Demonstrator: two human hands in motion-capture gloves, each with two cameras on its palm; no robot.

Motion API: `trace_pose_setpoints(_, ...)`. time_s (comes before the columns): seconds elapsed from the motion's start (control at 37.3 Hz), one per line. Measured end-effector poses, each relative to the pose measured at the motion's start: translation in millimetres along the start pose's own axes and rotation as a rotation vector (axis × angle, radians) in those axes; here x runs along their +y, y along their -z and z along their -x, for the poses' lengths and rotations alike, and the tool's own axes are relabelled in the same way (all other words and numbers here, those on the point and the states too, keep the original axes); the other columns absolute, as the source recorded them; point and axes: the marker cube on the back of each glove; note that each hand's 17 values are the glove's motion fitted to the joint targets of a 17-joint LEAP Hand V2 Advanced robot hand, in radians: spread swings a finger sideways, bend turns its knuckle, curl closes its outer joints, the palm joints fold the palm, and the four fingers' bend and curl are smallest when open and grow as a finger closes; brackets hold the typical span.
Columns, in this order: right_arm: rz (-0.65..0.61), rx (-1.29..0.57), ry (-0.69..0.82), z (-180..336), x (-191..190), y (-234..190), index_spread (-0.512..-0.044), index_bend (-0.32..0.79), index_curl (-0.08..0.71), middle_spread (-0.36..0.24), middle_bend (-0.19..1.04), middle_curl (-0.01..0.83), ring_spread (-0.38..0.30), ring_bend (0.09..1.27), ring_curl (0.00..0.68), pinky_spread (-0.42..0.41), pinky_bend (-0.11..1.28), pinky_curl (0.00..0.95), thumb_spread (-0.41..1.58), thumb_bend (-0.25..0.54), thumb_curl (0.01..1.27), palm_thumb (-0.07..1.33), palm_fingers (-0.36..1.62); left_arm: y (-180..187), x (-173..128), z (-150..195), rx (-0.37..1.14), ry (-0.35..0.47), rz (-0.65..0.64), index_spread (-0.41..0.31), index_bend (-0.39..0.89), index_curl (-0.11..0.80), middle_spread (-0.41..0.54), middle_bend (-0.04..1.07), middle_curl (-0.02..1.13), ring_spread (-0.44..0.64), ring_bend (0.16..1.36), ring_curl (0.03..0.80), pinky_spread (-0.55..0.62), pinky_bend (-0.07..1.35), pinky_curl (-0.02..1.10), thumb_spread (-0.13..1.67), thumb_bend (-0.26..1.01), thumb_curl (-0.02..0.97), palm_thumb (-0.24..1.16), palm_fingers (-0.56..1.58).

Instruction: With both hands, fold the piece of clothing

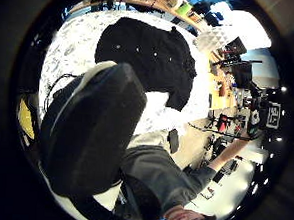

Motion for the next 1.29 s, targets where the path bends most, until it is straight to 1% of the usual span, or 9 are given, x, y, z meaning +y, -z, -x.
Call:
trace_pose_setpoints(0.19, 0.007, 0.009, 0.002, -2, -11, -13, -0.274, 0.15, 0.297, -0.009, 0.19, 0.314, 0.049, 0.38, 0.288, 0.245, 0.21, 0.278, 1.32, 0.155, 0.13, 0.38, 0.61, -52, -19, -16, -0.043, -0.088, 0.137, -0.023, 0.15, 0.287, 0.191, 0.14, 0.17, 0.24, 0.6, 0.275, 0.25, 0.51, 0.32, 1.17, -0.01, 0.138, 0.07, 0.22)
trace_pose_setpoints(0.32, 0.033, 0.015, 0.01, -7, -30, -35, -0.275, 0.15, 0.303, -0.009, 0.19, 0.326, 0.051, 0.38, 0.298, 0.246, 0.21, 0.289, 1.33, 0.14, 0.14, 0.39, 0.6, -112, -40, -35, -0.103, -0.168, 0.312, -0.015, -0.02, 0.192, 0.244, 0.16, 0.19, 0.33, 0.67, 0.301, 0.31, 0.66, 0.36, 1.04, -0.02, 0.178, 0.11, -0.04)
trace_pose_setpoints(0.54, 0.08, 0.022, 0.012, -11, -33, -57, -0.275, 0.15, 0.313, -0.002, 0.18, 0.335, 0.051, 0.37, 0.311, 0.247, 0.21, 0.305, 1.35, 0.115, 0.15, 0.4, 0.59, -135, 11, -48, -0.295, 0.085, 0.73, -0.038, 0.1, 0.176, 0.256, 0.15, 0.18, 0.37, 0.68, 0.285, 0.33, 0.78, 0.38, 1.02, 0.01, 0.227, 0.24, -0.02)
trace_pose_setpoints(0.75, 0.108, 0.019, -0.004, -25, -34, -75, -0.274, 0.16, 0.32, -0.001, 0.18, 0.342, 0.055, 0.36, 0.32, 0.248, 0.2, 0.318, 1.35, 0.092, 0.16, 0.41, 0.59, -170, 0, -50, -0.298, 0.012, 0.896, -0.063, 0.15, 0.207, 0.164, 0.16, 0.21, 0.28, 0.68, 0.285, 0.23, 0.8, 0.38, 1.05, 0.03, 0.258, 0.37, 0.1)
trace_pose_setpoints(0.89, 0.124, 0.005, -0.004, -32, -28, -84, -0.273, 0.16, 0.324, -0.001, 0.18, 0.344, 0.056, 0.36, 0.326, 0.248, 0.2, 0.324, 1.35, 0.078, 0.17, 0.42, 0.59, -173, 6, -49, -0.313, 0.107, 1.159, -0.05, 0.16, 0.234, 0.128, 0.16, 0.22, 0.25, 0.67, 0.288, 0.2, 0.8, 0.38, 1.09, 0.04, 0.278, 0.45, 0.14)
trace_pose_setpoints(1.02, 0.138, 0.005, -0.016, -44, -38, -106, -0.273, 0.15, 0.326, -0.001, 0.18, 0.347, 0.057, 0.36, 0.331, 0.249, 0.2, 0.329, 1.36, 0.064, 0.17, 0.42, 0.59, -183, -13, -45, -0.429, 0.16, 0.895, -0.038, 0.17, 0.253, 0.067, 0.17, 0.24, 0.14, 0.68, 0.291, 0.02, 0.83, 0.38, 1.14, 0.09, 0.327, 0.57, 0.39)
trace_pose_setpoints(1.15, 0.149, 0.002, -0.011, -46, -39, -121, -0.273, 0.15, 0.328, 0.0, 0.18, 0.348, 0.057, 0.35, 0.335, 0.248, 0.2, 0.335, 1.36, 0.051, 0.17, 0.43, 0.59, -200, -50, -54, -0.391, -0.153, 0.481, -0.093, 0.19, 0.282, -0.053, 0.24, 0.29, -0.07, 0.67, 0.293, -0.21, 0.78, 0.35, 1.15, 0.14, 0.379, 0.7, 0.78)
trace_pose_setpoints(1.18, 0.154, 0.002, -0.009, -47, -39, -125, -0.272, 0.15, 0.329, 0.0, 0.18, 0.349, 0.057, 0.35, 0.336, 0.249, 0.2, 0.334, 1.36, 0.049, 0.17, 0.43, 0.59, -202, -57, -57, -0.373, -0.197, 0.418, -0.079, 0.13, 0.272, -0.038, 0.14, 0.26, -0.04, 0.64, 0.283, -0.2, 0.81, 0.36, 1.16, 0.11, 0.366, 0.65, 0.61)
trace_pose_setpoints(1.29, 0.182, 0.007, -0.007, -48, -38, -137, -0.272, 0.15, 0.33, 0.0, 0.18, 0.35, 0.058, 0.35, 0.34, 0.248, 0.2, 0.339, 1.36, 0.038, 0.18, 0.44, 0.59, -203, -67, -58, -0.353, -0.232, 0.339, -0.139, 0.18, 0.308, -0.133, 0.3, 0.33, -0.2, 0.64, 0.308, -0.32, 0.72, 0.34, 1.13, 0.14, 0.412, 0.75, 1.02)
